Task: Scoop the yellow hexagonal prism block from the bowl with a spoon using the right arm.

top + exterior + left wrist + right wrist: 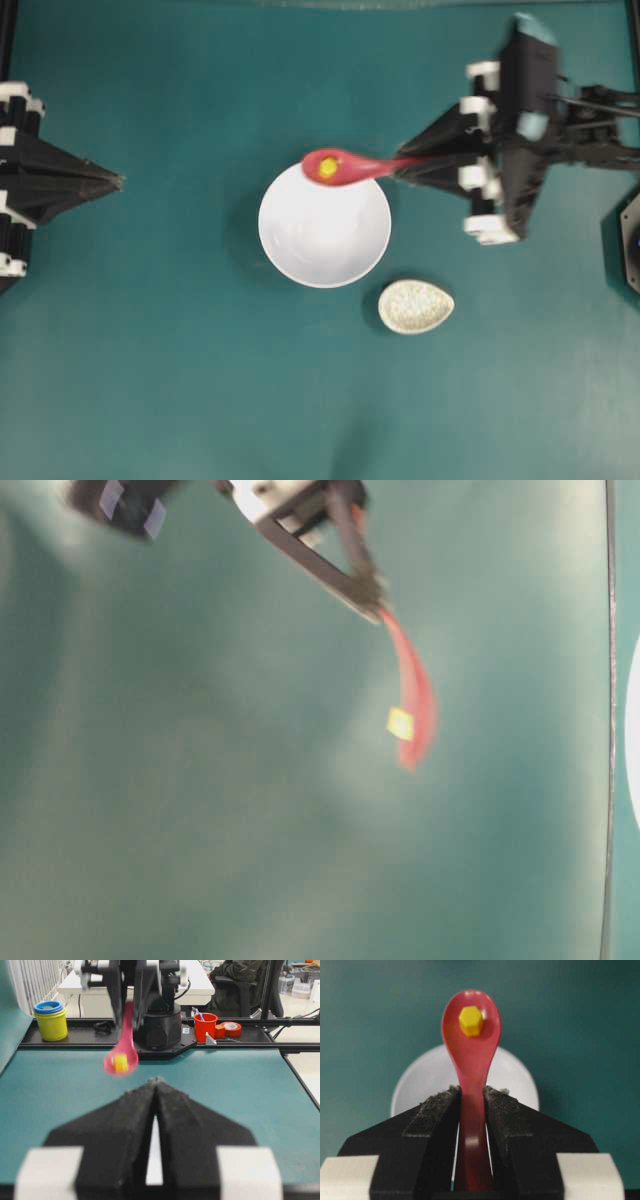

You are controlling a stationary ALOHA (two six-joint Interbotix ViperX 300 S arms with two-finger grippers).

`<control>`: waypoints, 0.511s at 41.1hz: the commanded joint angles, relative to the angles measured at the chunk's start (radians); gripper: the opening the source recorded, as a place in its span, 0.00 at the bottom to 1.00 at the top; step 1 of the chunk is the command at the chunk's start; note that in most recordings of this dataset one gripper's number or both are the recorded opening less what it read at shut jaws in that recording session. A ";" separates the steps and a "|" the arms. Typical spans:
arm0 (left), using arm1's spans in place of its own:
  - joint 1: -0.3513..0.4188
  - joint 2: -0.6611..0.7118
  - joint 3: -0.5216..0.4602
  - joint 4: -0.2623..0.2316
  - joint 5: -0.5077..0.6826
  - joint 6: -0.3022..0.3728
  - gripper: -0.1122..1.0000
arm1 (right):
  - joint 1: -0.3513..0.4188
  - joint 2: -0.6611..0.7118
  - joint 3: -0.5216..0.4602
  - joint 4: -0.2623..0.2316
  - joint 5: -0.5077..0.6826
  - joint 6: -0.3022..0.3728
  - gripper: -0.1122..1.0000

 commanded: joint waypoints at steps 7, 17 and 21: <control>-0.002 0.002 -0.021 0.003 -0.006 -0.003 0.10 | 0.002 -0.063 0.006 0.003 -0.021 -0.002 0.31; -0.002 0.000 -0.021 0.003 -0.005 -0.003 0.10 | 0.002 -0.048 0.002 0.002 -0.025 -0.002 0.31; 0.000 0.000 -0.021 0.003 -0.005 -0.003 0.10 | 0.000 -0.041 -0.002 0.002 -0.025 -0.002 0.31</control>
